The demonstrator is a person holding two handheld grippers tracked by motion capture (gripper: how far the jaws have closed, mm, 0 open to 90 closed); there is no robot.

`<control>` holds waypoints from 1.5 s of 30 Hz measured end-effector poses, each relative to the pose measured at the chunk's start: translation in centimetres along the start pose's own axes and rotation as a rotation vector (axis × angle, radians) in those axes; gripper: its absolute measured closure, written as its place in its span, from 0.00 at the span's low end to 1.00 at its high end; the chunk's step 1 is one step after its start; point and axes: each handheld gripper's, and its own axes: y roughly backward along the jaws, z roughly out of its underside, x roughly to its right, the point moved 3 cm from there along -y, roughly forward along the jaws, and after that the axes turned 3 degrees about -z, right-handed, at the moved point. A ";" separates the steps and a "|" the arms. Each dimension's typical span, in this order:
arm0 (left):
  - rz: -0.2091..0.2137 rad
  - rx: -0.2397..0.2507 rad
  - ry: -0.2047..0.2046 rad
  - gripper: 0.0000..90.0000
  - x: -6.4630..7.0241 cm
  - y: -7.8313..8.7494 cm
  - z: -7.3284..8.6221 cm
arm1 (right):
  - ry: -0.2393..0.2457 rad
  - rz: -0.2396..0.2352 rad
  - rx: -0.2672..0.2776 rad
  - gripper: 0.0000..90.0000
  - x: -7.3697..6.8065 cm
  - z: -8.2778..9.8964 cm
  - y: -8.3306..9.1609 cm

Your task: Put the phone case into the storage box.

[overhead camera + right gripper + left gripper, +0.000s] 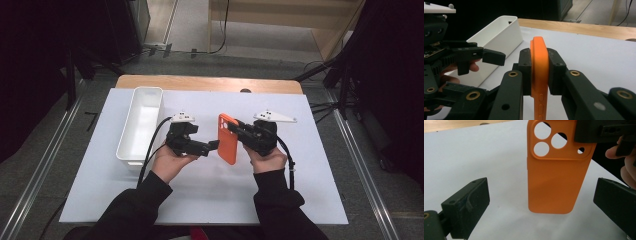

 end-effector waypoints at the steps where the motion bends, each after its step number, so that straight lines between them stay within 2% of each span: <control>1: 0.000 0.000 0.000 0.01 0.0 0.0 0.0 | 0.000 0.000 0.000 0.83 0.0 0.0 0.0; 5: 0.005 -0.003 -0.009 0.01 0.2 0.1 -0.3 | 0.003 -0.005 0.001 0.83 -0.4 0.1 -0.1; 9: -0.002 0.017 -0.004 0.01 0.6 0.3 -0.6 | 0.008 -0.006 0.000 0.83 -0.8 0.3 -0.3; 25: -0.004 0.005 -0.017 0.01 0.8 0.0 -0.6 | 0.006 -0.021 -0.005 0.83 -1.6 0.4 -0.6; 39: -0.025 -0.022 -0.038 0.01 1.2 -1.0 -0.1 | -0.001 -0.045 -0.010 0.83 -2.3 0.7 -1.0; 45: -0.033 -0.028 -0.030 0.01 1.2 -1.2 0.1 | -0.003 -0.061 -0.012 0.83 -2.9 0.7 -1.1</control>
